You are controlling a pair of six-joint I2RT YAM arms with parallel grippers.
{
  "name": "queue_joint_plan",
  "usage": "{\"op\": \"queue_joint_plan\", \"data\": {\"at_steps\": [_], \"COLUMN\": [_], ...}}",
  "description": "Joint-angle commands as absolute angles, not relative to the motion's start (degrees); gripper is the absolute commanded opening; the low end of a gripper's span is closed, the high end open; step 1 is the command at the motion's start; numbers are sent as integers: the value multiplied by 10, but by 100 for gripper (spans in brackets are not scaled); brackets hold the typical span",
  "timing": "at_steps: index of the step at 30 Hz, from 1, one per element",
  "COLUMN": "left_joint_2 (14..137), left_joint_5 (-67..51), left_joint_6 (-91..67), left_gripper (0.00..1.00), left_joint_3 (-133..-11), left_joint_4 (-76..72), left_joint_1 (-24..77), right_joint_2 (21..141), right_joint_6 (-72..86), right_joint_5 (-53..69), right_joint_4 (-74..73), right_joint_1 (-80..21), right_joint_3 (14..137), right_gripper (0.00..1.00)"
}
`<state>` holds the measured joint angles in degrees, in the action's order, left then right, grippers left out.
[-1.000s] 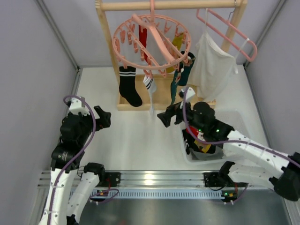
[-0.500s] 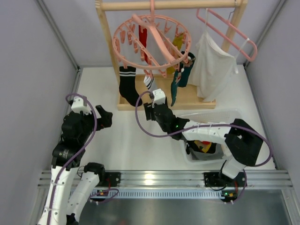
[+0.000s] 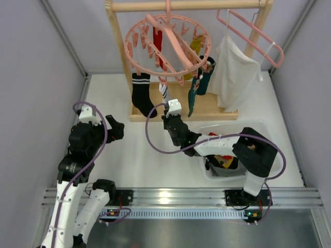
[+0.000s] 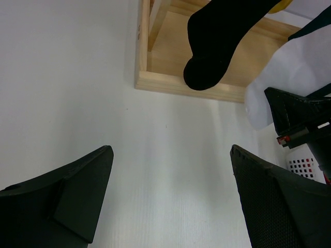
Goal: Remove the socks clipped to the hanger
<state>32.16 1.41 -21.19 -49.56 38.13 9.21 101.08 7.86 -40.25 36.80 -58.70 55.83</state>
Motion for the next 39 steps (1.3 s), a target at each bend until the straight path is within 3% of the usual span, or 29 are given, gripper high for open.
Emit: {"op": "queue_joint_plan", "data": {"at_steps": [1,5,11,14,19,27,32,39], "left_joint_2": [337,395,502,547,624,714,756,772], "left_joint_5": [16,-76,-124,-69,98,220,432,480], "left_joint_6": [-235,-261,-288,-279,-239,-223,-200,-204], "left_gripper": [99,98,99,98,99,98,98,98], "left_joint_3": [-536,-614,-753,-815,-897,-973,-996,-989], "left_joint_4": [349,349,345,346,346,345,348,345], "left_joint_1": [94,94,106,163,370,468,551,567], "right_joint_2": [976,945,945,933,899,839,828,811], "right_joint_6": [83,95,110,130,172,190,192,194], "right_joint_5": [-421,-446,-470,-469,-397,-374,-376,-365], "right_joint_4": [436,413,389,388,426,396,395,406], "right_joint_1": [-613,-643,-685,-708,-711,-721,-729,-742], "right_joint_3": [544,526,530,520,469,440,435,419], "right_gripper": [0,0,0,0,0,0,0,0]}}
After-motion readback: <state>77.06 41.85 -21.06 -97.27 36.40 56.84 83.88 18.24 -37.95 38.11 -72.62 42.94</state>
